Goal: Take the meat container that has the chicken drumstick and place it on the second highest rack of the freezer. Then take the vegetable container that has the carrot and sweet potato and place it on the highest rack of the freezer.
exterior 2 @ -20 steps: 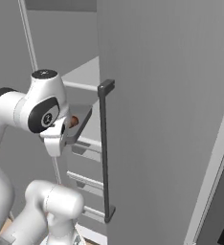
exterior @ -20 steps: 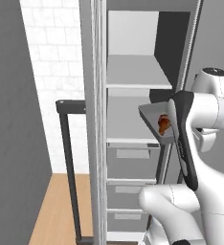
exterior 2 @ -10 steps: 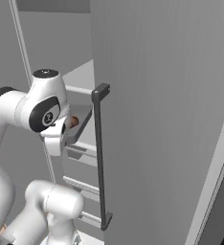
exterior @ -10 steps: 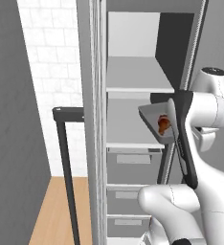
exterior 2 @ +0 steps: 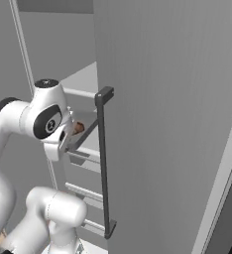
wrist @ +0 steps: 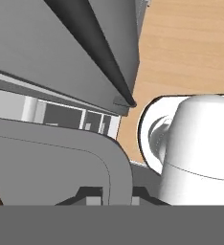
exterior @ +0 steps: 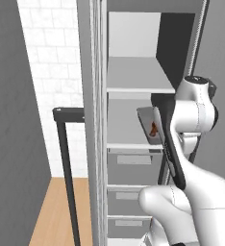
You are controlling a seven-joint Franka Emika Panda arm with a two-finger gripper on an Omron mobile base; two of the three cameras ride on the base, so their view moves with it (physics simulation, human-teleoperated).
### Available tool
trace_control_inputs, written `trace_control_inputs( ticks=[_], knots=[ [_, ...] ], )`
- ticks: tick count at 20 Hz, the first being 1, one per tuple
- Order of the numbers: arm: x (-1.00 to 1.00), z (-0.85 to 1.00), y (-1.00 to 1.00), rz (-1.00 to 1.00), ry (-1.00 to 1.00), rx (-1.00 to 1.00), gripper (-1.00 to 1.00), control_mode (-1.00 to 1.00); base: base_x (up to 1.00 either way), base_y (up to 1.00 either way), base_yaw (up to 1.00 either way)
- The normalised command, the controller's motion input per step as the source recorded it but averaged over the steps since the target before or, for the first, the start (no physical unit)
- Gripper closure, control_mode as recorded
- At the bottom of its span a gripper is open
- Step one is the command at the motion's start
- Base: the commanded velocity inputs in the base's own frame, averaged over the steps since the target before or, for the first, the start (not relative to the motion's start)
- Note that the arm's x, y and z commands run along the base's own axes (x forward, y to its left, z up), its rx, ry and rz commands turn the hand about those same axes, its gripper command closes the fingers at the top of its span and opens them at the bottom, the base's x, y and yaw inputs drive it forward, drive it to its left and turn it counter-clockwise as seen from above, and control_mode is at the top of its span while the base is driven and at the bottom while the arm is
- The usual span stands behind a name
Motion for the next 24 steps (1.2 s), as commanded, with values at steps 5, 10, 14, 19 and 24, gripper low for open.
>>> trace_control_inputs(
  ticks=[5,10,14,19,24],
  knots=[
    [0.4,-0.34,0.0,-0.08,0.01,0.0,1.0,-1.0,0.0,0.0,0.0],
    [0.21,-0.37,0.0,-0.06,0.0,0.0,1.0,-1.0,0.0,0.0,0.0],
    [0.32,-0.22,0.0,-0.05,0.0,0.0,1.0,-1.0,0.0,0.0,0.0],
    [0.41,-0.18,0.0,-0.04,0.0,0.0,1.0,-1.0,0.0,0.0,0.0],
    [0.36,-0.3,0.0,-0.01,0.0,0.0,1.0,-1.0,0.0,0.0,0.0]
  ],
)
